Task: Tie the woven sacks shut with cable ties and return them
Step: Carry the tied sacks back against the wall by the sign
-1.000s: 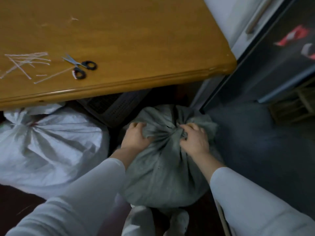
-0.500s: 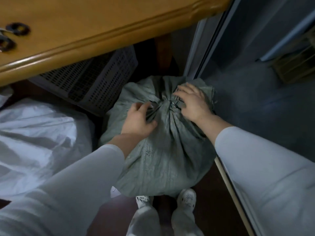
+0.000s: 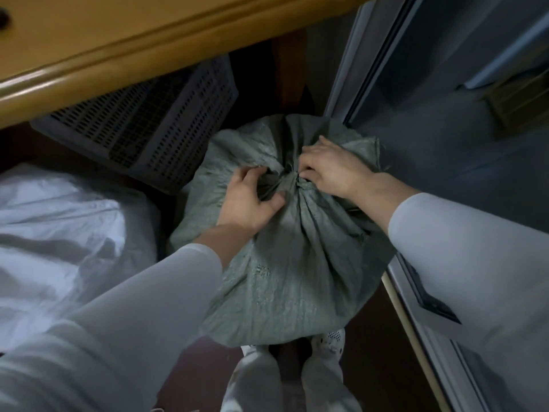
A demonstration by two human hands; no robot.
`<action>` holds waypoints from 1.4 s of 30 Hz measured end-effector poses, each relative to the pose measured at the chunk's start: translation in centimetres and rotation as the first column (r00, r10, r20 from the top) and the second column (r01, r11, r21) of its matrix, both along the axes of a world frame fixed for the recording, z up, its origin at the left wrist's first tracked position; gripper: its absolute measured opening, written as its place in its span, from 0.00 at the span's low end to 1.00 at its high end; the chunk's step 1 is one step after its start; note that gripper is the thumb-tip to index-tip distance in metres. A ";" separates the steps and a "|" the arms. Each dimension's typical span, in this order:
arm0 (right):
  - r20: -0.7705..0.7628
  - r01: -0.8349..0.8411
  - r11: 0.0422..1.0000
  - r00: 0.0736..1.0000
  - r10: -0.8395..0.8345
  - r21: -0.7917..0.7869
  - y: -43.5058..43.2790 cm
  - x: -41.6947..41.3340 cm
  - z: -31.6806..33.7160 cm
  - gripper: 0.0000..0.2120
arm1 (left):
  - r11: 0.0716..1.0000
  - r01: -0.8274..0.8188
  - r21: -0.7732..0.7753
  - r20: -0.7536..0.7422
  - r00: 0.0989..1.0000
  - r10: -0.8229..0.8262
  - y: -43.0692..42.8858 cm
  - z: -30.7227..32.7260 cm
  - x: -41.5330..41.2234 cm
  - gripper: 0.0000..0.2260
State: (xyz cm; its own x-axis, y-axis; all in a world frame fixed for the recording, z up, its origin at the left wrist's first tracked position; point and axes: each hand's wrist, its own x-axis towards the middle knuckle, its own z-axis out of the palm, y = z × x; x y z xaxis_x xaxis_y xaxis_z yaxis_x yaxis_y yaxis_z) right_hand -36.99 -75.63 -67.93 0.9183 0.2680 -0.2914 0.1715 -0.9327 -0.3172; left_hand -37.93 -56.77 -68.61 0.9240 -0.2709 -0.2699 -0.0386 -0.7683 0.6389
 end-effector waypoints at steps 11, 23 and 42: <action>-0.279 0.456 0.886 0.864 -0.418 0.085 1.7 -1.9 -2.1 0.04 | 0.929 -0.294 0.224 -0.496 0.787 0.368 4.2 -3.0 -1.8 0.58; -0.503 0.856 0.508 0.484 -0.716 0.101 3.5 -2.3 -4.0 0.14 | 0.981 -0.168 0.100 -0.451 0.871 0.195 6.7 -4.0 -0.1 0.56; -0.300 0.903 0.220 0.339 -0.891 0.368 1.9 -7.0 4.5 0.06 | 0.975 -0.195 0.105 -0.239 0.947 0.215 4.4 3.8 -4.9 0.12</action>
State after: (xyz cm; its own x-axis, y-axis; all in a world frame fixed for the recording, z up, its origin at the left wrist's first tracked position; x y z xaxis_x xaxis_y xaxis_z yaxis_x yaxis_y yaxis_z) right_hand -44.02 -73.68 -63.46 0.6302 -0.6442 -0.4334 -0.7012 -0.2325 -0.6740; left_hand -42.82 -52.32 -64.83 0.8587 -0.0514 -0.5099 0.2762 -0.7916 0.5451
